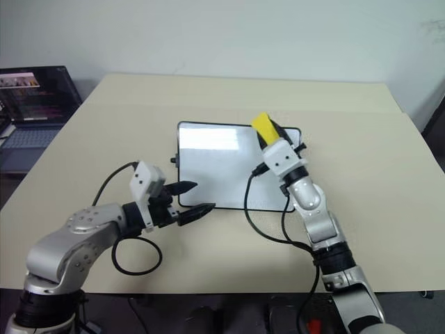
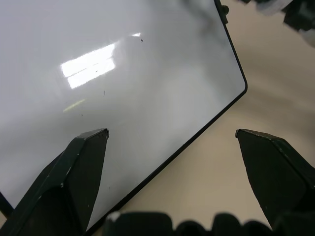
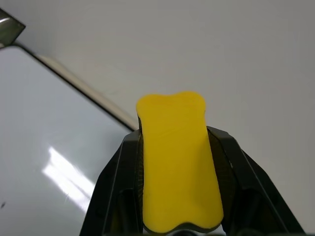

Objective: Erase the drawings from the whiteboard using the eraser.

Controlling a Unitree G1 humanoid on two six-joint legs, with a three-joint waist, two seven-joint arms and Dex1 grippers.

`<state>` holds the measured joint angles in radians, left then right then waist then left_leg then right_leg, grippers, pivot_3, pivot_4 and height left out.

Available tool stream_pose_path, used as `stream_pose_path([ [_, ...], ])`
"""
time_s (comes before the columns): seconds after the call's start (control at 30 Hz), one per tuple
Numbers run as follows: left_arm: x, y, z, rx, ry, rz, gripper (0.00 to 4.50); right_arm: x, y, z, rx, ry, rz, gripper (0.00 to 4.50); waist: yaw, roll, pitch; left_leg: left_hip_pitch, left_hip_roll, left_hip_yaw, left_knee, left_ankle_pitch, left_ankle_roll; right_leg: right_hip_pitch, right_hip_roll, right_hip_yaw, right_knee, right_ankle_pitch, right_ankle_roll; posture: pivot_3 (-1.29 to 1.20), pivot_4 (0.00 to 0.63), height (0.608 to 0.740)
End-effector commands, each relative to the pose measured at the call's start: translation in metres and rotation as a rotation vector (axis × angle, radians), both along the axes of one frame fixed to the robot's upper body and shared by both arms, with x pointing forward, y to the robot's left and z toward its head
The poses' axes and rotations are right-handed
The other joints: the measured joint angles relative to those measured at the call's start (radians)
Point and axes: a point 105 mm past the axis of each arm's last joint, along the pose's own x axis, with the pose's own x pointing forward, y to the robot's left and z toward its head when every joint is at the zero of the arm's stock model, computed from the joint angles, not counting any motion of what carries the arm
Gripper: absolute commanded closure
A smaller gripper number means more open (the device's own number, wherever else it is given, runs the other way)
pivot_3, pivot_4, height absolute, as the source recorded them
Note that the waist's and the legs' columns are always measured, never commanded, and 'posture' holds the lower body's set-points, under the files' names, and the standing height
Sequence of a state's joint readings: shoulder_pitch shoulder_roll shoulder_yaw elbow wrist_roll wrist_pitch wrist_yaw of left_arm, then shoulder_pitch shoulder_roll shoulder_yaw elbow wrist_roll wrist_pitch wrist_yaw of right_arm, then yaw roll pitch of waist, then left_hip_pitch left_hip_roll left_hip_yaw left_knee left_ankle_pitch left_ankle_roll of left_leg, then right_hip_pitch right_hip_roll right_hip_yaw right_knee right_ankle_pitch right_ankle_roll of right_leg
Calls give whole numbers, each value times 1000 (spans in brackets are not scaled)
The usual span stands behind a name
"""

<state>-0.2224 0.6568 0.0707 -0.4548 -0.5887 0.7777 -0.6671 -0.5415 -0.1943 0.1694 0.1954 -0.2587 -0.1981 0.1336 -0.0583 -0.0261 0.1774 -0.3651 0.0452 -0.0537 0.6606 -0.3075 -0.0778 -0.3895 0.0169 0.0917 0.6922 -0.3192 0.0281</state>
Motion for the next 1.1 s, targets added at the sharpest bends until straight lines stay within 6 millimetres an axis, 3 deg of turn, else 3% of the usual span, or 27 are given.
stream_pose_path([
  [0.03,0,1,7,2,-41,-5,0,-1,10,-11,-30,40,31,3070,0,0,0,0,0,0,0,0,0,0,0,0,0,0,0,0,150,740],
  [0.23,0,2,5,3,-38,-3,0,-23,35,-63,-136,198,163,3070,1,0,0,0,0,0,0,0,0,0,0,0,0,0,0,0,150,740],
  [0.4,0,1,7,1,-40,-6,0,-33,40,-89,-198,319,226,3070,1,0,0,2,-1,0,2,0,0,1,0,0,3,0,0,0,150,740],
  [0.5,0,1,7,2,-40,-8,0,-36,42,-80,-205,289,245,3070,1,0,0,3,-1,-1,2,0,0,2,0,0,5,0,0,0,150,740],
  [0.63,0,1,7,4,-43,-9,0,-35,28,-12,-29,27,189,3071,1,0,0,2,-1,-1,2,0,0,1,0,0,5,0,0,0,150,740],
  [0.73,-1,0,7,6,-46,-18,0,-29,-1,13,37,-77,47,3071,3,0,0,0,0,-1,2,0,0,0,0,-1,3,0,0,0,150,740],
  [0.83,-7,-6,9,25,-80,-76,0,-20,-31,12,76,-66,-91,3072,3,0,0,0,0,-1,1,0,0,0,0,-1,1,0,0,0,150,740],
  [0.93,-7,-10,11,29,-96,-100,0,-14,-46,4,92,-25,-156,3072,3,0,0,0,0,0,0,0,0,0,0,-1,0,0,0,0,150,740],
  [1.1,-7,-9,8,43,-98,-112,0,-8,-38,-28,33,128,-150,3072,-3,0,0,0,0,0,0,0,0,0,0,1,1,0,0,0,150,740],
])
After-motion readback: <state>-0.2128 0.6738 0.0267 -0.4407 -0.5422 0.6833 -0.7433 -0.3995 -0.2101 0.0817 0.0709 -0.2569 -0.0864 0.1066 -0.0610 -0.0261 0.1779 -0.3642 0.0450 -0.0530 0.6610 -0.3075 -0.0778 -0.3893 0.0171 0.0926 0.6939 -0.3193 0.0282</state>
